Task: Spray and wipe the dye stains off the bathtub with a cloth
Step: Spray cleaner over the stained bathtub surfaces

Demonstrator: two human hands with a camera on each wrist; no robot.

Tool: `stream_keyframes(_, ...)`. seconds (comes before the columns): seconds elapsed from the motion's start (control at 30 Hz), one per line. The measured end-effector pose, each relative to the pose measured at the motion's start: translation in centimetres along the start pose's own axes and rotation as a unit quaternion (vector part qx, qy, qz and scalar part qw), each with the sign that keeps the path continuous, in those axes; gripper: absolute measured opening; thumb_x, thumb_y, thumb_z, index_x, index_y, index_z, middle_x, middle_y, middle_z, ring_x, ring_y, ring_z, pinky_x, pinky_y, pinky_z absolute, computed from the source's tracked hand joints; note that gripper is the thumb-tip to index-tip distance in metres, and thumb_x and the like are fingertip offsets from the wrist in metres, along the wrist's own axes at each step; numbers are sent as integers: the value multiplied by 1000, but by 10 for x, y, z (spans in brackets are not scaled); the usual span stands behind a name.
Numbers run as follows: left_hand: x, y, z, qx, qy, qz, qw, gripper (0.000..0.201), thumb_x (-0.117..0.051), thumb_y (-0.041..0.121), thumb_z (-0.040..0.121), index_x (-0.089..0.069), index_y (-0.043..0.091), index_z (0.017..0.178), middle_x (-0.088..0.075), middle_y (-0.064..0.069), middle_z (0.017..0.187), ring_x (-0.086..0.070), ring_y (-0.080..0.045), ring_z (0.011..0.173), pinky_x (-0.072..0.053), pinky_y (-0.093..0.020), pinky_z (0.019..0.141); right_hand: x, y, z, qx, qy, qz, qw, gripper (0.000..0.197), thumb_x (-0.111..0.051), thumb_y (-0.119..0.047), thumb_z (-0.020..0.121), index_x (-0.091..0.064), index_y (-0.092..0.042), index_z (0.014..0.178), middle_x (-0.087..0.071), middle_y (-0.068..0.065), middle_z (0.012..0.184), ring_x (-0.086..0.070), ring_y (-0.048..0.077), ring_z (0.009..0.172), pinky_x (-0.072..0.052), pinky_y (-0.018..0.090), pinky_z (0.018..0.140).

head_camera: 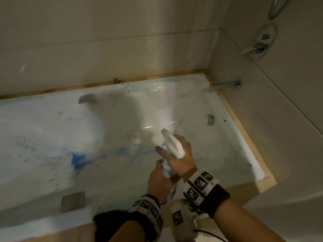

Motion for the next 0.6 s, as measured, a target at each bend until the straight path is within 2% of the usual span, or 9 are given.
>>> stream_keyframes(0.03, -1, 6, 2, -9, 14, 26, 1000, 43, -59, 22, 90, -41, 18, 130, -52, 14, 104, -58, -10, 101, -35, 1, 71, 0, -8, 4, 21, -28, -13, 999, 72, -84, -44, 55, -58, -17, 117, -61, 10, 106, -62, 18, 91, -52, 26, 77)
stream_keyframes(0.1, -8, 13, 10, -5, 12, 35, 999, 43, -59, 24, 90, -45, 13, 129, -56, 4, 117, -56, -17, 108, -35, -9, 80, 12, -22, 10, 29, -104, -72, 992, 59, -84, -23, 64, -59, -6, 115, -61, 9, 106, -60, 17, 95, -49, 24, 77)
stream_keyframes(0.13, -8, 14, 15, 13, 26, 14, 999, 40, -63, 28, 87, -50, 14, 122, -58, 3, 116, -57, -16, 104, -38, -15, 81, 27, -21, 13, 13, -137, -97, 986, 59, -82, -20, 68, -56, -7, 119, -57, 4, 110, -55, 15, 99, -47, 20, 78)
stream_keyframes(0.2, -1, 15, 20, 54, 72, -75, 993, 30, -69, 31, 82, -54, 16, 103, -62, 4, 100, -59, -16, 91, -43, -26, 79, 71, -2, 20, -57, -180, -113, 975, 63, -77, -22, 74, -46, -18, 128, -47, -8, 114, -48, 11, 108, -43, 11, 80)
stream_keyframes(0.27, 0, 27, 24, 61, 85, -143, 984, 23, -71, 29, 79, -52, 20, 89, -63, 1, 92, -61, -18, 87, -48, -31, 78, 103, 32, 17, -150, -231, -134, 952, 67, -75, -28, 75, -40, -28, 133, -46, -11, 121, -47, 12, 115, -44, 20, 90)
stream_keyframes(0.37, -3, 55, 33, 49, 83, -214, 972, 24, -73, 28, 77, -53, 21, 89, -65, -6, 93, -63, -22, 86, -52, -36, 78, 102, 72, -2, -232, -340, -185, 893, 64, -73, -29, 76, -41, -39, 130, -48, -12, 128, -49, 10, 112, -44, 34, 100)
stream_keyframes(0.43, -6, 74, 38, 38, 92, -239, 966, 27, -73, 32, 77, -56, 17, 93, -67, -8, 94, -65, -25, 87, -55, -41, 80, 87, 78, -8, -236, -371, -164, 883, 50, -70, -23, 80, -48, -37, 123, -53, -6, 127, -55, 15, 106, -51, 35, 90)
stream_keyframes(0.53, -3, 97, 45, 21, 126, -256, 958, 40, -74, 38, 73, -55, 17, 101, -67, -6, 94, -66, -23, 85, -56, -39, 77, 81, 67, -1, -200, -336, -103, 915, 31, -73, -18, 78, -59, -33, 101, -65, -4, 103, -64, 14, 88, -57, 28, 66)
stream_keyframes(0.6, 4, 102, 50, 19, 153, -284, 947, 50, -76, 34, 73, -48, 17, 111, -65, -7, 98, -66, -25, 84, -57, -40, 75, 83, 60, 5, -155, -325, -96, 928, 29, -74, -16, 77, -61, -31, 99, -66, -9, 97, -64, 7, 87, -56, 21, 67)
Point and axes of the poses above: each hand's wrist, its own z-axis towards the middle knuckle, its own x-axis out of the back of the hand, y = z × x, the point moved 9 cm from there along z, towards the middle knuckle
